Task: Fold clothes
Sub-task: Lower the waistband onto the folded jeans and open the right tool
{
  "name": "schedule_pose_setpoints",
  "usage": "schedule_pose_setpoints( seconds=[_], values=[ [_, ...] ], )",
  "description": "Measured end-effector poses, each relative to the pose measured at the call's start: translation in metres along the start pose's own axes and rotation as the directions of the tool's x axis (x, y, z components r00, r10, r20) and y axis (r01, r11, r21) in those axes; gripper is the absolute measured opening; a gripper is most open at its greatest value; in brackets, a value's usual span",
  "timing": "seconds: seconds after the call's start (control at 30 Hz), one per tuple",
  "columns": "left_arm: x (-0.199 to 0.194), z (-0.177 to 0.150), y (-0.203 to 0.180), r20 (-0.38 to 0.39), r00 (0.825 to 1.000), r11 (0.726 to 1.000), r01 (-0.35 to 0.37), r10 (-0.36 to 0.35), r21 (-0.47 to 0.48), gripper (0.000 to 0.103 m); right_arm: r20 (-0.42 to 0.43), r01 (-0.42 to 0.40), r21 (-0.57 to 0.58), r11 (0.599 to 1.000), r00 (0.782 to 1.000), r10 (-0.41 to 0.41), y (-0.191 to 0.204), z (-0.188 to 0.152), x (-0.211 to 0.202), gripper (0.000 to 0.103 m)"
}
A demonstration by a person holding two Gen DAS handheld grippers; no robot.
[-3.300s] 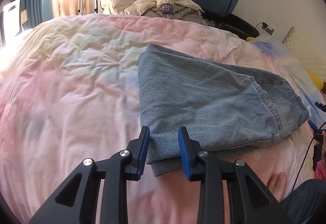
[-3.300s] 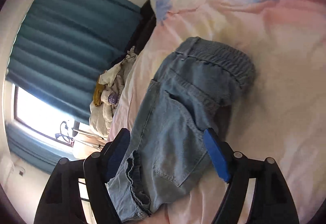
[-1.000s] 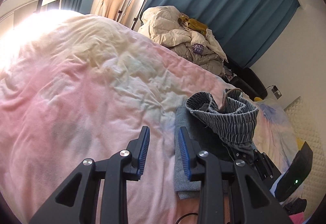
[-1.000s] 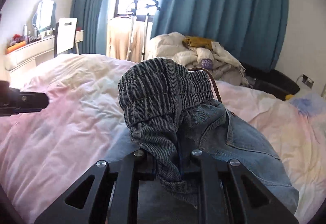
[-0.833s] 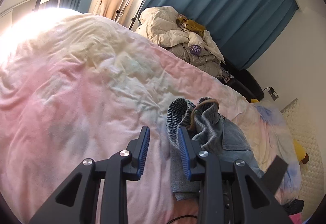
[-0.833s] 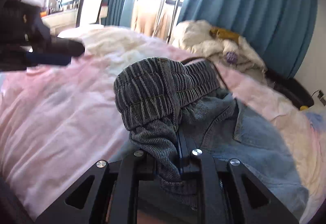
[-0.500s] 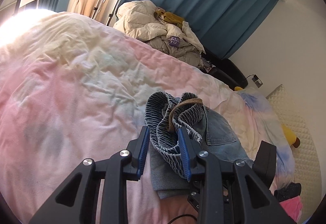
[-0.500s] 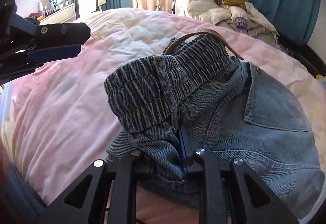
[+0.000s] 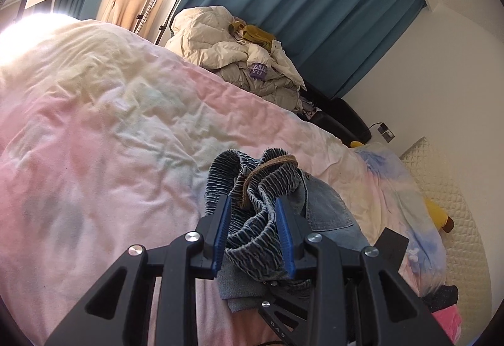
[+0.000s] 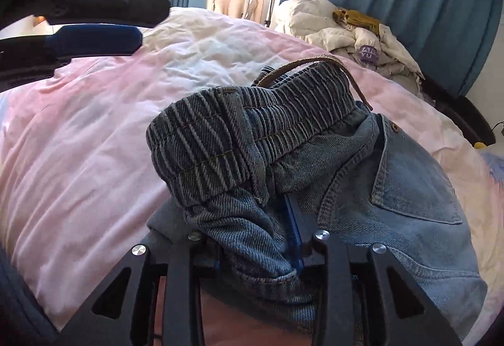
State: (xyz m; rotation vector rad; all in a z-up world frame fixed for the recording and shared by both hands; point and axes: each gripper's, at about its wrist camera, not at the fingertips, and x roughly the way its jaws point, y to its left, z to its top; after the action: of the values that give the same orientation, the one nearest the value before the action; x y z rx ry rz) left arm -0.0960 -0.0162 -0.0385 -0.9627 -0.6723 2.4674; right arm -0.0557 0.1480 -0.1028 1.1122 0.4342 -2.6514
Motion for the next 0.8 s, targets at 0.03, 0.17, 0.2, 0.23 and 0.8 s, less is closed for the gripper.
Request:
schedule_pose_setpoints(
  seconds=[0.03, 0.17, 0.2, 0.23, 0.8],
  values=[
    [-0.002, 0.001, 0.001, 0.007, 1.000, 1.000, -0.003, 0.003, -0.002, 0.030, 0.016, 0.004, 0.003, 1.000, 1.000, -0.004, 0.000, 0.002, 0.002, 0.033],
    [-0.005, 0.002, 0.006, 0.016, 1.000, 1.000, -0.015, 0.016, -0.023, 0.030, 0.008, 0.040, -0.051, 0.998, 0.999, -0.040, 0.008, 0.004, 0.001, 0.038],
    [-0.005, 0.002, 0.008, 0.015, 1.000, 0.999, -0.018, 0.019, -0.029, 0.030, 0.005, 0.079, -0.082, 0.994, 0.997, -0.078, 0.012, 0.001, -0.002, 0.048],
    [-0.005, 0.003, 0.009, 0.016, 1.000, 0.999, -0.021, 0.021, -0.032, 0.030, 0.003, 0.120, -0.115, 0.986, 0.993, -0.121, 0.016, -0.001, -0.004, 0.066],
    [-0.002, 0.000, 0.006, -0.010, 1.000, 1.000, 0.020, -0.020, 0.010, 0.030, 0.245, 0.099, -0.097, 0.990, 0.967, -0.072, -0.029, 0.018, -0.083, 0.081]
  ],
)
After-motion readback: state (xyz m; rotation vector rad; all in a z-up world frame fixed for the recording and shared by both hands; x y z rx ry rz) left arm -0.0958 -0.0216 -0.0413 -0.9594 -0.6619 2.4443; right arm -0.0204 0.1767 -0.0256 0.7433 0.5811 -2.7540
